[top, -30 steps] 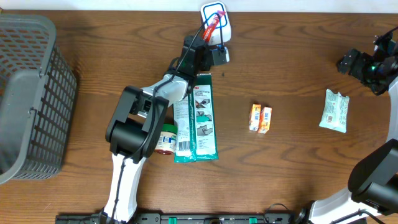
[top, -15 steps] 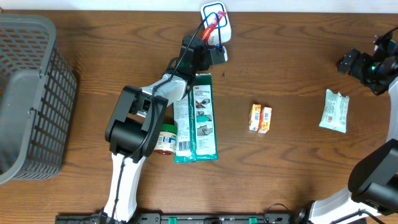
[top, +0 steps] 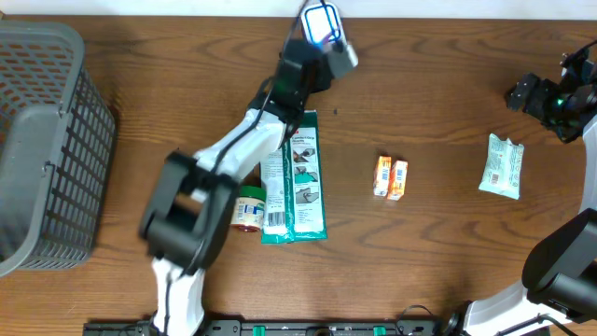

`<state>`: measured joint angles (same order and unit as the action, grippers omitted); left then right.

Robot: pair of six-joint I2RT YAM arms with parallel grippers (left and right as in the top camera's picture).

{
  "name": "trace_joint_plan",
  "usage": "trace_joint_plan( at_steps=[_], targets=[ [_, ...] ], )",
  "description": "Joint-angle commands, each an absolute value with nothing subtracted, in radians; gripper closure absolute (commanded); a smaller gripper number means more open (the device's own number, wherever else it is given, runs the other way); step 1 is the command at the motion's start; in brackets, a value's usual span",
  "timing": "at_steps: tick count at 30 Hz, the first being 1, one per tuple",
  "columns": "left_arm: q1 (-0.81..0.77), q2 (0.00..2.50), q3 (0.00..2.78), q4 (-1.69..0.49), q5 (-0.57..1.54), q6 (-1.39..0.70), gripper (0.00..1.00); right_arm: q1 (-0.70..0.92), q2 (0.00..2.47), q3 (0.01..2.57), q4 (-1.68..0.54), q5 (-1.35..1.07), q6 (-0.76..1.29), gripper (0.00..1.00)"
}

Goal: Scan the item barcode
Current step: 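Hold the red tube barcode under the scanner window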

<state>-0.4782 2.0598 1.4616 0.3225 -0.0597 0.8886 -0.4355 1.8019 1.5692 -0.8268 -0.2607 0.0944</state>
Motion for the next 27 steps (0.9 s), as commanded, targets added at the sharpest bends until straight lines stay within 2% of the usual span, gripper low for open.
trace_joint_plan(
  at_steps=[1,8,14,18,21,24,27],
  targets=[
    [-0.509,1.863,1.476,0.184,0.084,0.448,0.93,-0.437,1.805,1.568,-0.827,-0.259,0.084,0.01],
    [-0.527,1.767,1.476,-0.079,0.392,-0.049,0.93,-0.438,1.805,1.568,-0.827,-0.259,0.084,0.01],
    [-0.598,1.824,1.474,-0.192,0.432,-0.330,0.93,-0.438,1.805,1.568,-0.827,-0.259,0.084,0.01],
    [-0.677,1.890,1.474,-0.176,0.526,-0.361,0.93,-0.438,1.805,1.568,-0.827,-0.259,0.084,0.01],
    [-0.728,1.905,1.474,-0.176,0.518,-0.344,0.93,-0.438,1.805,1.568,-0.827,-0.259,0.084,0.01],
    [-0.759,1.897,1.474,-0.200,0.371,-0.281,0.92,-0.438,1.805,1.568,-0.827,-0.259,0.084,0.01],
    [-0.756,1.868,1.475,-0.255,0.218,-0.259,0.87,-0.438,1.805,1.568,-0.827,-0.259,0.084,0.01]
  ],
)
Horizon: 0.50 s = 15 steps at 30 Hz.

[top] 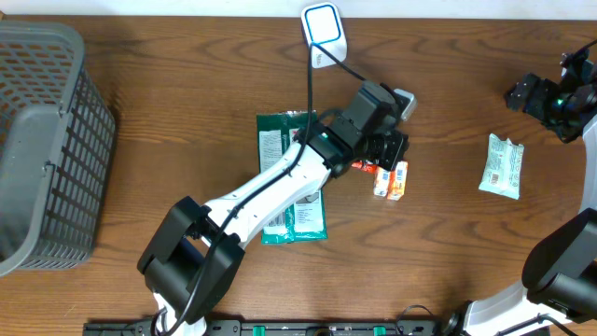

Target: Scan the item barcode

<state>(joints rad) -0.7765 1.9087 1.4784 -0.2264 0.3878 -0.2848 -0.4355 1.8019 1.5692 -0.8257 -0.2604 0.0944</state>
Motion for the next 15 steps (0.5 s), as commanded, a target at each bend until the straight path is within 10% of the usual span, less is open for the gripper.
trace_joint_plan(
  at_steps=[1,4,15],
  targets=[
    [-0.747,1.852,1.475,-0.286,0.185,-0.265,0.78,-0.438,1.805,1.568,-0.827,-0.259,0.084,0.01],
    [-0.706,1.810,1.475,-0.368,0.153,-0.348,0.53,-0.438,1.805,1.568,-0.827,-0.259,0.084,0.01],
    [-0.552,1.800,1.462,-0.543,0.048,-0.618,0.26,-0.437,1.805,1.568,-0.827,-0.259,0.084,0.01]
  ],
)
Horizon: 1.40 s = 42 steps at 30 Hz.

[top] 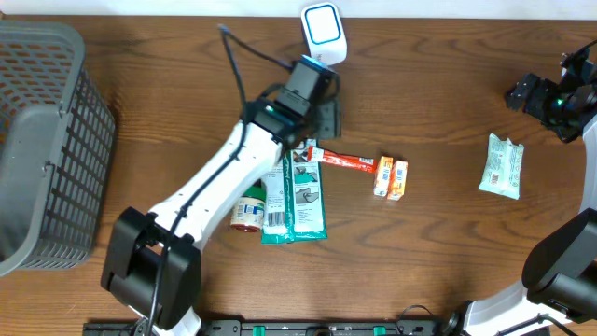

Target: Scan the item barcode

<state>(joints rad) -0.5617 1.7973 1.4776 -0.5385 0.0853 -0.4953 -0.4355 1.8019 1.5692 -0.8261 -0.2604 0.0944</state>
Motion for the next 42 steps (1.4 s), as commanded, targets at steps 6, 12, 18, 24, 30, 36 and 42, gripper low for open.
trace_joint_plan(
  at_steps=[6,12,18,24,30,36,42],
  targets=[
    [-0.606,1.811,1.428,-0.541,-0.045,-0.878,0.24,-0.437,1.805,1.568,-0.827,-0.259,0.084,0.01],
    [-0.705,1.876,1.404,-0.521,-0.241,-1.220,0.18,-0.438,1.805,1.568,-0.827,-0.259,0.084,0.01],
    [-0.765,1.983,1.404,-0.385,-0.241,-1.321,0.18,-0.438,1.805,1.568,-0.827,-0.259,0.084,0.01],
    [-0.756,2.073,1.404,-0.320,-0.233,-1.443,0.22,-0.438,1.805,1.568,-0.827,-0.259,0.084,0.01],
    [-0.754,2.106,1.404,-0.306,-0.231,-1.446,0.29,-0.438,1.805,1.568,-0.827,-0.259,0.084,0.01],
    [-0.756,2.122,1.404,-0.313,-0.229,-1.445,0.42,-0.438,1.805,1.568,-0.827,-0.259,0.084,0.01],
    [-0.756,2.122,1.404,-0.367,-0.229,-1.441,0.41,-0.438,1.805,1.568,-0.827,-0.259,0.084,0.01]
  ],
)
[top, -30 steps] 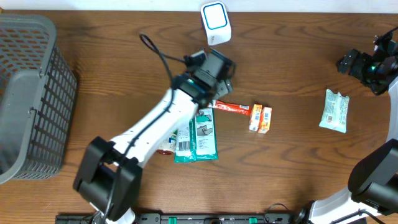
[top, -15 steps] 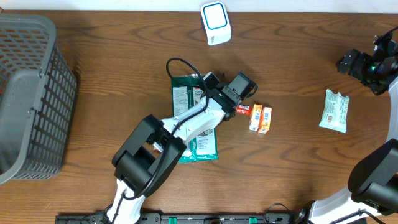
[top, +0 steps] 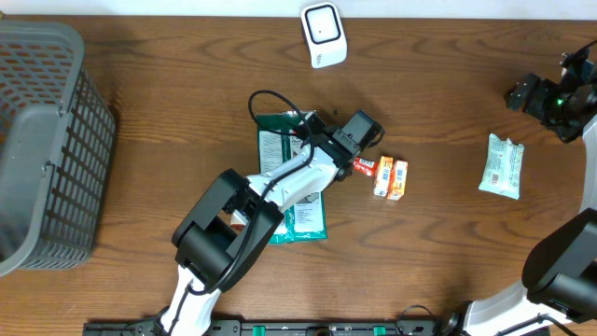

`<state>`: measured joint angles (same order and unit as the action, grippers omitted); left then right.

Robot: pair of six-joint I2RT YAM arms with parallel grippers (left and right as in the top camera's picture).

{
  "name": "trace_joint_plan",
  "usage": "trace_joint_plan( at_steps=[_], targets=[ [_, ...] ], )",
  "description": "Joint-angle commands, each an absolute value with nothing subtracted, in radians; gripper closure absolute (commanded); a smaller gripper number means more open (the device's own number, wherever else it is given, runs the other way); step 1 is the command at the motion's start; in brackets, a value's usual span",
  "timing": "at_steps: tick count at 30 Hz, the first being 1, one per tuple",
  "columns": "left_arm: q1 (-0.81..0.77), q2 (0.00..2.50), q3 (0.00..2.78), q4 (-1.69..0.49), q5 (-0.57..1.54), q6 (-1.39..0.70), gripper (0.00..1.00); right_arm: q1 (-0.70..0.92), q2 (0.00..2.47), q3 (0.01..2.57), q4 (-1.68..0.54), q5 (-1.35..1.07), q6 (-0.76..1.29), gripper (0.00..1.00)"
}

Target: Scan the item barcode

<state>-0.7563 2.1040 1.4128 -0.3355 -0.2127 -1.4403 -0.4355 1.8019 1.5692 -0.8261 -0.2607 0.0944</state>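
Note:
The white barcode scanner stands at the table's far edge, its face dark. A red stick packet lies mid-table, only its right end showing. My left gripper sits over the rest of that packet, and the wrist hides its fingers, so I cannot tell whether it holds anything. Under the left arm lies a green flat packet. Two small orange boxes sit just right of the red packet. My right gripper hovers at the far right, its jaws too dark to read.
A grey mesh basket fills the left side. A white sachet lies at the right, below the right arm. The left arm's black cable loops over the table behind the green packet.
My left gripper has moved from just below the scanner down and right, onto the red stick packet. The packet's left part is now covered. The scanner's face has gone from blue to dark.
First my left gripper was at the scanner, whose face glowed blue. Then it was over the red packet beside the orange boxes. Then it was back below the scanner with the red packet lying bare on the table. Now it is over that packet again. The right arm stayed still.

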Motion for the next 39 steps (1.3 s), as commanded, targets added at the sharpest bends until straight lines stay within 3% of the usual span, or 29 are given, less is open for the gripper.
trace_joint_plan(
  at_steps=[1,10,15,19,29,39],
  targets=[
    [-0.756,2.123,1.404,-0.382,-0.230,-1.441,0.41,-0.438,1.805,1.568,-0.827,-0.259,0.084,0.01],
    [-0.756,2.165,1.404,-0.387,-0.230,-1.434,0.42,-0.437,1.805,1.568,-0.827,-0.259,0.084,0.01],
    [-0.751,2.164,1.404,-0.349,-0.230,-1.434,0.59,-0.437,1.805,1.568,-0.827,-0.259,0.084,0.01],
    [-0.751,2.165,1.404,-0.352,-0.229,-1.423,0.61,-0.437,1.805,1.568,-0.827,-0.259,0.084,0.01],
    [-0.739,2.159,1.405,-0.369,-0.230,-1.293,0.92,-0.438,1.805,1.568,-0.827,-0.259,0.084,0.01],
    [-0.644,1.934,1.407,-0.369,-0.281,-1.044,0.93,-0.437,1.805,1.568,-0.827,-0.259,0.084,0.01]
  ],
)
